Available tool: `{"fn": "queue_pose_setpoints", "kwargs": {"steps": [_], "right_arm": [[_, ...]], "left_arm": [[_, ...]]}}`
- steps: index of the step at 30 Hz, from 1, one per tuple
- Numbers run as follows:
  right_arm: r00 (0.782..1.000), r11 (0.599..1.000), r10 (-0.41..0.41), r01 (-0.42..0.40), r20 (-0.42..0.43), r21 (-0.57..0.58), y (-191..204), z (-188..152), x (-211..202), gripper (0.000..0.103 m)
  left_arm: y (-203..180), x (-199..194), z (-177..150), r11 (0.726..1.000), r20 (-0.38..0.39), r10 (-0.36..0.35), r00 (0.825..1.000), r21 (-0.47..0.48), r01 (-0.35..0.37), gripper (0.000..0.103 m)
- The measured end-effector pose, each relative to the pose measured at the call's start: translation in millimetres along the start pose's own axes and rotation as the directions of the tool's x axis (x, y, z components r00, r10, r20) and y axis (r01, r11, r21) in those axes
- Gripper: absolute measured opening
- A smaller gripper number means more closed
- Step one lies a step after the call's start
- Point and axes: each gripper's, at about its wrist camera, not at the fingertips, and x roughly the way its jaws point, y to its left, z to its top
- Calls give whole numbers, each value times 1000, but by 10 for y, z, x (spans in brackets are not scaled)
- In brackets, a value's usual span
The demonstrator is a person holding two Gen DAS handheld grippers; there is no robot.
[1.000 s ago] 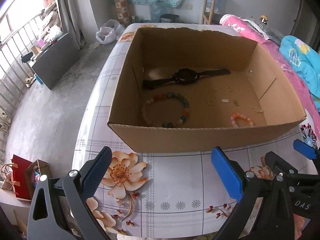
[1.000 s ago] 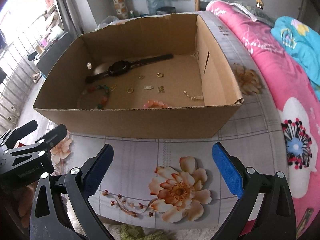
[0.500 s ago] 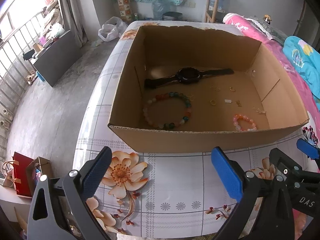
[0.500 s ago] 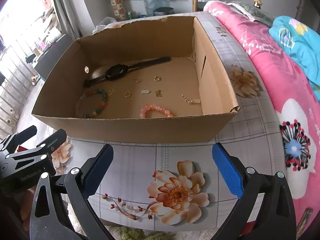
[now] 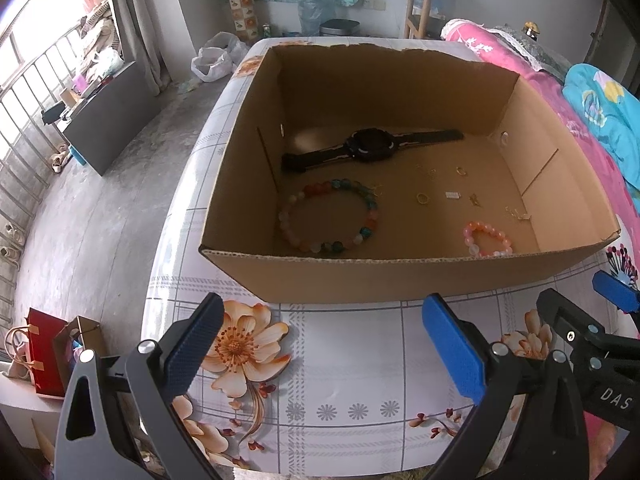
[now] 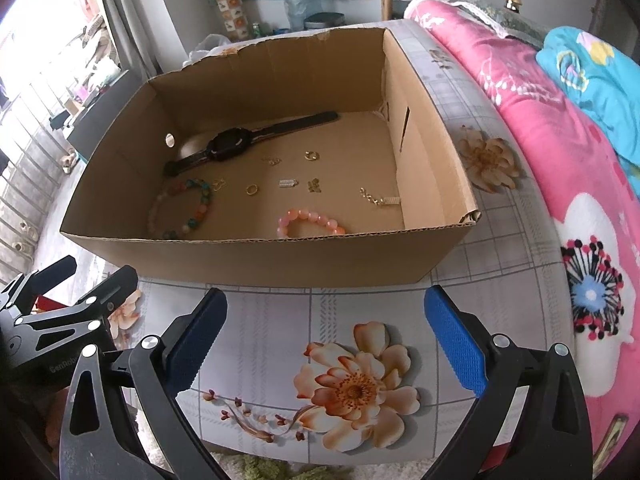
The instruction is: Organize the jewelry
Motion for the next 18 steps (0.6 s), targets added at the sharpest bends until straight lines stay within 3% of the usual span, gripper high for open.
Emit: {"fn": "queue_pose_setpoints", "kwargs": {"steps": [18], "right_arm": [[1000, 1000, 1, -1, 0, 3, 3, -4, 10, 95]], "left_arm": [[-7, 7, 15, 1000, -2, -3, 1000, 1, 3, 97]]}}
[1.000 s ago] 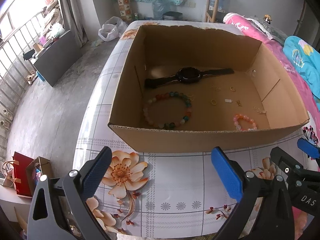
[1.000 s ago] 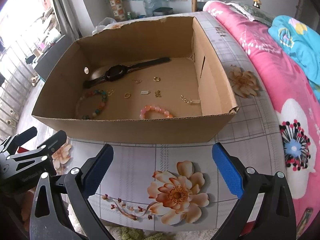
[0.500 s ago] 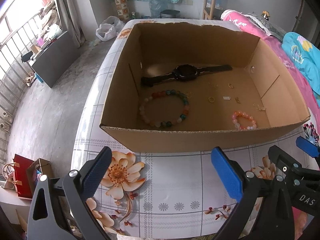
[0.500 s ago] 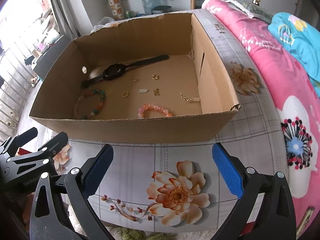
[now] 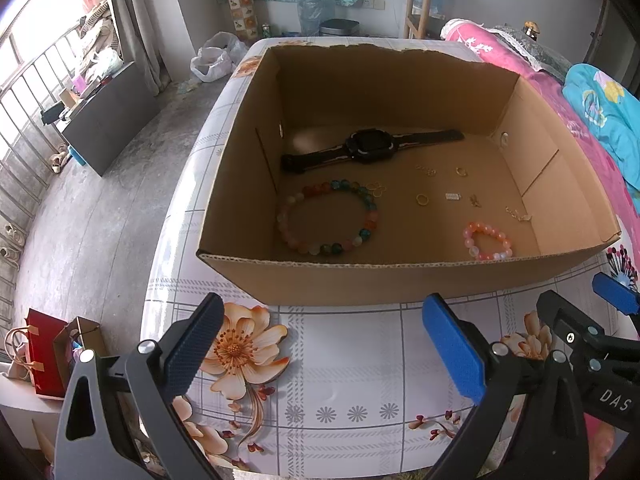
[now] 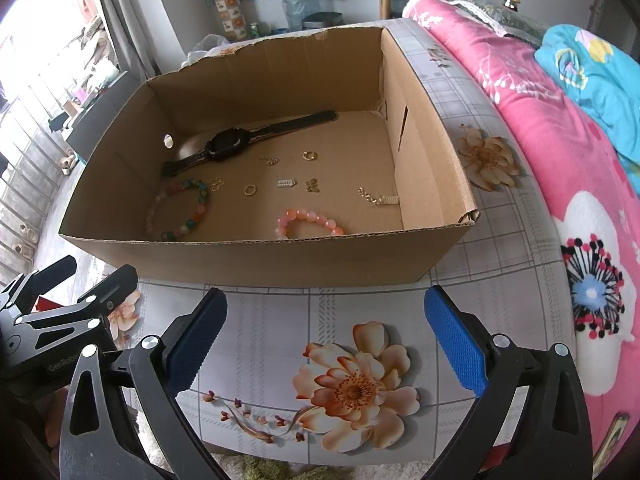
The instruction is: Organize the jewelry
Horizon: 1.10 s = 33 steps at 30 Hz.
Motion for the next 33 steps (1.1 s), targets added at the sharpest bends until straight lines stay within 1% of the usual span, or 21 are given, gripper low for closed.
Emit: {"fn": "queue_pose_setpoints", "kwargs": {"steps": [33], "right_arm": [[1000, 1000, -4, 4, -1, 3, -3, 2, -7, 95]], "left_arm": [[2, -20, 22, 1000, 2, -7, 1000, -1, 7, 97]]}}
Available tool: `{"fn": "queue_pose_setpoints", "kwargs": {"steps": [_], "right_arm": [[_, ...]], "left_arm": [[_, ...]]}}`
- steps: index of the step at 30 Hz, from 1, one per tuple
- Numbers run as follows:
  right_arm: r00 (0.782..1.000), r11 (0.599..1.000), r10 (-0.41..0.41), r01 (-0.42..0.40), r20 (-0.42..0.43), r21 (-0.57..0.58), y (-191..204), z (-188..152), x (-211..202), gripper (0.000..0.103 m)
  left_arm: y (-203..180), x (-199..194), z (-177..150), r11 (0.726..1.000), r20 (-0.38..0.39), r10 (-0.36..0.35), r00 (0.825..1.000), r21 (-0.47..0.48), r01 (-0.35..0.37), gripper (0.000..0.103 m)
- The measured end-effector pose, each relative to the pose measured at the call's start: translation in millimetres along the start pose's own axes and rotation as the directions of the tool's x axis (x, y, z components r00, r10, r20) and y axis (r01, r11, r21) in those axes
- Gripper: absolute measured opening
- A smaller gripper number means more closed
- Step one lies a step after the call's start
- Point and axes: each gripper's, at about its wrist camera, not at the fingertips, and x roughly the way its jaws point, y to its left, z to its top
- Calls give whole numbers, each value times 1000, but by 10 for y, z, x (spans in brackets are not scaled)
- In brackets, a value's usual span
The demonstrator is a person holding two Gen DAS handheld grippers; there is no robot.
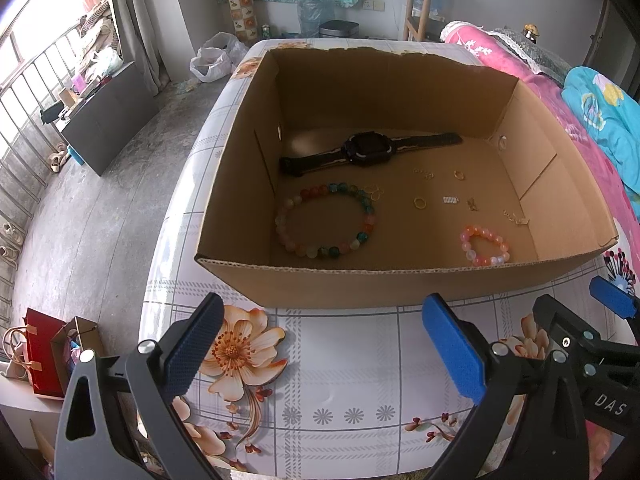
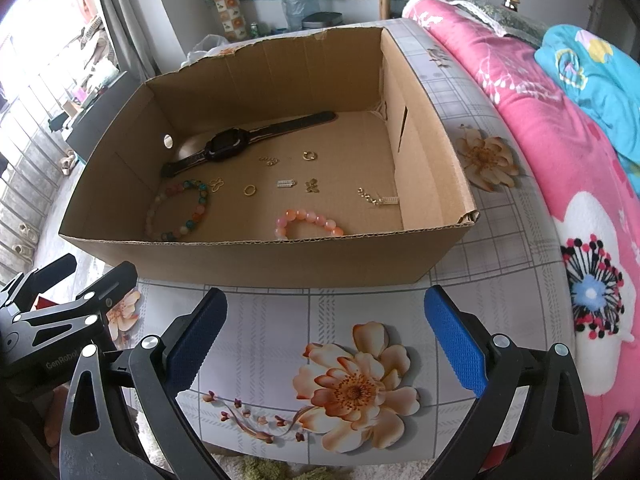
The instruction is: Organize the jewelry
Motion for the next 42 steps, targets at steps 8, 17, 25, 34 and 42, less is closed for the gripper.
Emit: {"fn": "queue_pose_setpoints", "kwargs": {"steps": [8, 17, 25, 34, 42], "right_arm": [[1000, 1000, -1, 1, 1, -1, 3, 3, -2, 95], [1000, 1000, -3, 3, 3, -2, 4, 6, -12, 95], [1000, 1000, -5, 5, 2, -4, -15, 26, -18, 95], [1000, 1000, -2, 2, 5, -6, -26, 41, -16, 95], [1000, 1000, -5, 5, 4, -3, -14, 33, -14, 95]], "left_arm": [[2, 2, -3, 1000, 1, 0, 1000, 0, 0, 97], [-26, 4, 31, 1000, -4, -10, 1000, -3, 10, 97], [-9, 34, 45, 1000, -12, -19, 1000, -5, 19, 97], [2, 44, 49, 1000, -9, -21, 1000, -10, 21, 97], [11, 42, 38, 1000, -16, -25, 1000, -13, 25, 97]]}}
